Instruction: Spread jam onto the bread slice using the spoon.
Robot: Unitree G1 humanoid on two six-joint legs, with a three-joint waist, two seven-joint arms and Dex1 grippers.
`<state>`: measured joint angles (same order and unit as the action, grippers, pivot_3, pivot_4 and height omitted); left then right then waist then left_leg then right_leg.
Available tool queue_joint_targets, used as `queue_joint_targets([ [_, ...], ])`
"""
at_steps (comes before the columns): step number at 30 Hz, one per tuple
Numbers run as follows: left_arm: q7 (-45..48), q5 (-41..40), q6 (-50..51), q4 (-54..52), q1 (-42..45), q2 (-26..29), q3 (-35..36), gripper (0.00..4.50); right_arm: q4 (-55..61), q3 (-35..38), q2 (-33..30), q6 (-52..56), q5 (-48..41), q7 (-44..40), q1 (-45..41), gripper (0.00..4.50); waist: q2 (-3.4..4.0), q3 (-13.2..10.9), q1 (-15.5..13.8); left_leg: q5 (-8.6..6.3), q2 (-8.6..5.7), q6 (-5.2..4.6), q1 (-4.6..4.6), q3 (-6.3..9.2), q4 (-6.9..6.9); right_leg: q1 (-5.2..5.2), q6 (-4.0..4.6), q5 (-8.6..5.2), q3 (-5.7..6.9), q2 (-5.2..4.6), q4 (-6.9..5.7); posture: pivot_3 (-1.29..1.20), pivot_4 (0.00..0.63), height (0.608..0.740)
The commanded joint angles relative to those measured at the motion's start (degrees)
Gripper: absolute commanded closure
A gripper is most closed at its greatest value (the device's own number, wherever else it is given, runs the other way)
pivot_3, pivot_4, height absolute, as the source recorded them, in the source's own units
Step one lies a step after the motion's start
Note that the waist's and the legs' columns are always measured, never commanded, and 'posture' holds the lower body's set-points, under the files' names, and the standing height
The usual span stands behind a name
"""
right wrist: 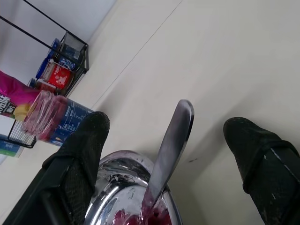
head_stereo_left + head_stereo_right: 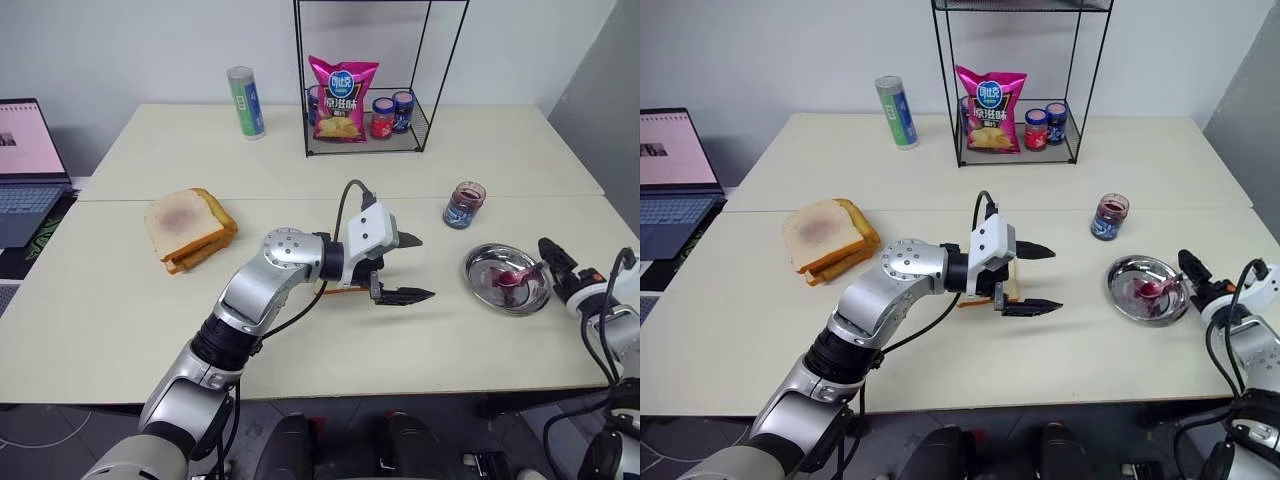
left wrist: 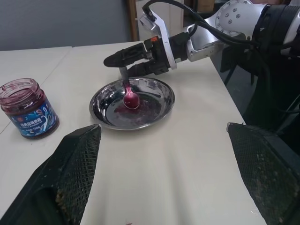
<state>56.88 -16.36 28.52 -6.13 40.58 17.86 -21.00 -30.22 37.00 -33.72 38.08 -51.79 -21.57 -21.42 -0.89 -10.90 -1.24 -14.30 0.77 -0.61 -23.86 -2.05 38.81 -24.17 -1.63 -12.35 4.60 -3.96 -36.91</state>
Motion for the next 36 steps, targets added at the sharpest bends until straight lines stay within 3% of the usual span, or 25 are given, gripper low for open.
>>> queue_joint_targets([
  [1,-0.34,-0.75,0.12,-2.63,-0.27,-0.01,0.92,0.0,-2.07,0.86,-2.09,-0.24,1.0,-2.42,-1.44,0.66,0.0,0.0,0.0,0.0,0.0,0.0,0.0,-0.01,0.0,0.0,0.0,0.0,-0.01,0.0,0.0,0.0,0.15,0.74],
  [18,-1.07,-0.46,-0.13,0.48,0.75,-0.37,1.67,0.0,-4.18,0.69,-3.21,0.83,3.54,-6.38,-2.85,4.29,0.0,0.0,0.07,0.0,-0.01,-0.01,0.09,-0.2,0.0,-0.01,-0.08,0.05,-0.23,0.01,-0.02,0.0,0.15,0.74],
  [24,-1.13,-0.24,-0.93,0.9,0.35,-0.26,1.7,0.0,0.68,1.84,-3.1,4.01,2.02,-6.72,-0.99,4.42,0.0,0.0,0.04,0.0,-0.02,-0.02,0.08,-0.19,0.01,-0.01,-0.1,0.06,-0.24,0.02,0.0,0.0,0.15,0.74],
  [28,-1.12,-0.6,-0.75,0.36,0.05,0.1,2.05,0.0,10.05,3.21,-3.12,9.08,-1.57,-5.01,0.71,4.42,0.0,0.0,-0.01,-0.01,-0.02,-0.04,0.08,-0.23,0.0,-0.03,-0.1,0.06,-0.3,0.01,0.0,0.0,0.15,0.74],
  [36,-0.41,-2.08,-0.49,-0.12,-0.64,1.99,4.19,0.0,30.33,4.49,-1.56,15.61,-9.1,6.01,-0.29,4.42,0.02,0.01,0.18,0.0,0.02,-0.03,0.1,-0.2,0.0,-0.05,-0.1,0.06,-0.28,0.05,-0.05,0.0,0.15,0.74],
])
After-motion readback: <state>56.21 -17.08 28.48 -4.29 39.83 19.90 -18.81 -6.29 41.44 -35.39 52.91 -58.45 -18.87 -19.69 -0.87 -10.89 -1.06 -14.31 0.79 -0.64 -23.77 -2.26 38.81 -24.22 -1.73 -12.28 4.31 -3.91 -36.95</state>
